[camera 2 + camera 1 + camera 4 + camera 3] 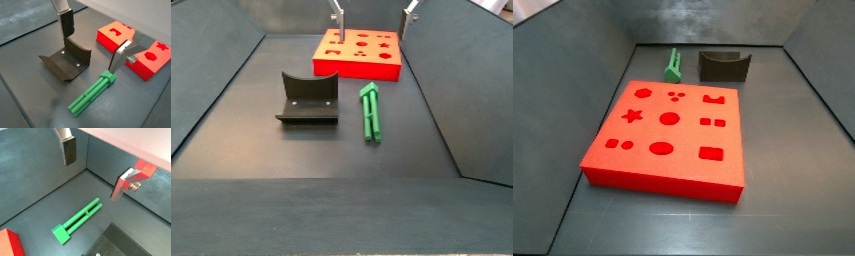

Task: Pick up the 3 prong object. Move up. Place the 3 prong object on the fixture. Regrasp the 3 prong object. Move to above the board. Insert the 3 prong object.
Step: Pick up the 3 prong object.

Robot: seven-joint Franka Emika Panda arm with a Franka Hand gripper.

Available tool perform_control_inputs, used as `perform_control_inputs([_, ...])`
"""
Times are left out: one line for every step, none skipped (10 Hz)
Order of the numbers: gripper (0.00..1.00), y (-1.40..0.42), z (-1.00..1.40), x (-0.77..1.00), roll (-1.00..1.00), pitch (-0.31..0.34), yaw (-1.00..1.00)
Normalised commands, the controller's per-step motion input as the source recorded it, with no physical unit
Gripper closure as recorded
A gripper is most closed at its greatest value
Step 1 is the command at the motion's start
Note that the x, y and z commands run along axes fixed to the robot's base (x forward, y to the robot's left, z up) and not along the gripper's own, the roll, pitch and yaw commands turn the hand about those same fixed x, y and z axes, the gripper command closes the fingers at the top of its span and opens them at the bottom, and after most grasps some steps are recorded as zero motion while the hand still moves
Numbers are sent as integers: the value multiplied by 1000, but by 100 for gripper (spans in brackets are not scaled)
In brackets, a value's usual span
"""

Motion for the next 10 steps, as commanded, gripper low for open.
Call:
perform_control_inputs([0, -189, -289, 169, 0, 0, 0])
perform_control_inputs([0, -240, -771, 391, -41, 126, -214])
perform_control_inputs([0, -574, -769, 566, 140, 141, -49])
perform_control_inputs([0, -551, -786, 611, 100, 144, -29])
perform_control_inputs([0, -609, -934, 403, 124, 53, -17])
perform_control_inputs([0, -611, -837, 431, 163, 90, 0])
perform_control_inputs([0, -63, -91, 0, 96, 80, 0])
perform_control_inputs([0, 0, -23, 0, 46, 0, 0])
perform_control_inputs([0, 0, -609, -114, 114, -110, 0])
perform_control_inputs([0, -31, -806, -291, 124, -219, 6])
